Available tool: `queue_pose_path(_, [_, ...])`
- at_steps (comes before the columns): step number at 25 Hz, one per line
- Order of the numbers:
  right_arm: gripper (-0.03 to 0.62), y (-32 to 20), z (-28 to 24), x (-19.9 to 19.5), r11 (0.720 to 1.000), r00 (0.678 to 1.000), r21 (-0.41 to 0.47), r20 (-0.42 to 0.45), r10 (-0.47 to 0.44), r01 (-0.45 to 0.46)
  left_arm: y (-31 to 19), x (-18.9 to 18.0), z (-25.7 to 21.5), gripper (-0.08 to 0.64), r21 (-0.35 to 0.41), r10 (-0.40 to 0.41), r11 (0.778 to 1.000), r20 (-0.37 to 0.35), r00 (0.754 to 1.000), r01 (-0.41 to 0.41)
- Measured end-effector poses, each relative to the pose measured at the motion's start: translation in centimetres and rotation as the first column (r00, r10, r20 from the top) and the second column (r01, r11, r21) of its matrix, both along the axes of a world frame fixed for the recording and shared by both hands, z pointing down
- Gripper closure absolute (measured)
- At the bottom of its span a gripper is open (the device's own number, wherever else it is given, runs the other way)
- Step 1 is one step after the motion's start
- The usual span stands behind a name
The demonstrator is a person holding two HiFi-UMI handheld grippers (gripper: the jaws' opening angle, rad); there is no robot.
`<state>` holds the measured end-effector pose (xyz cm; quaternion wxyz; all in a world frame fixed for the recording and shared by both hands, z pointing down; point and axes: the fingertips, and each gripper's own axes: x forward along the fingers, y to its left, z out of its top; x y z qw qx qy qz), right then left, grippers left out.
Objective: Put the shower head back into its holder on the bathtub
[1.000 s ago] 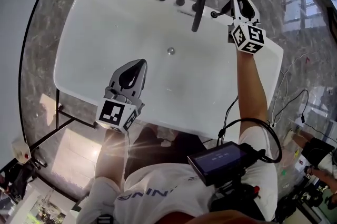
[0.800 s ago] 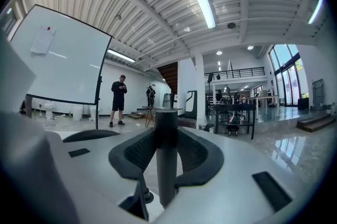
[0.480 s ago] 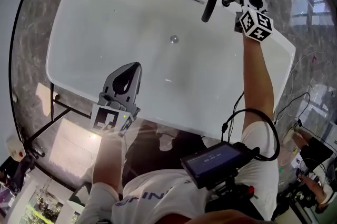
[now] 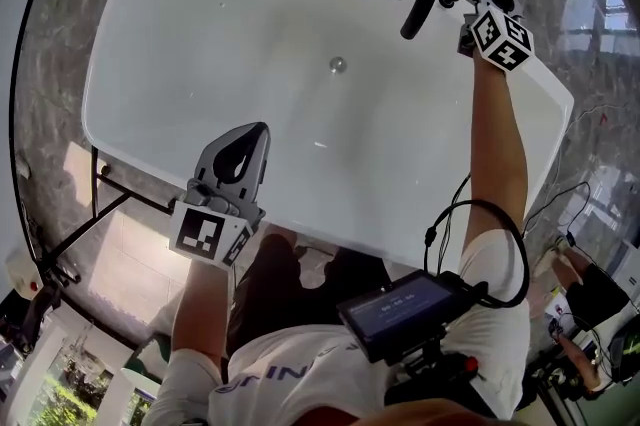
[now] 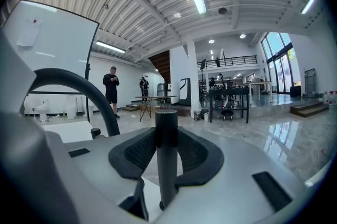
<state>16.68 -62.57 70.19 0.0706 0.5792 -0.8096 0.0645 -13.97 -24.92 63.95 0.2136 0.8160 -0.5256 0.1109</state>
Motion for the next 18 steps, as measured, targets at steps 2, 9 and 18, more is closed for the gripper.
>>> queue_pose_path(2, [0.466,0.0,0.7,0.1,1.0,1.0,-0.01,0.006,0.006,-0.006,0.2,-0.2,0.4,0.546,-0.009,-0.007,1.0,-0.004,1.0,0.007])
queue_pose_path(9, [0.468,-0.1,1.2,-0.2,1.0,1.0,0.0,-0.012,-0.001,0.001,0.0,0.0,0.8,0.546,-0.01,0.0,1.0,-0.013,1.0,-0.001])
queue_pose_path(18, [0.468,-0.9,2.4,-0.2,1.0,1.0,-0.027,-0.028,0.011,-0.012,-0.2,0.3,1.2,0.546,-0.02,0.008,1.0,-0.016,1.0,-0.008])
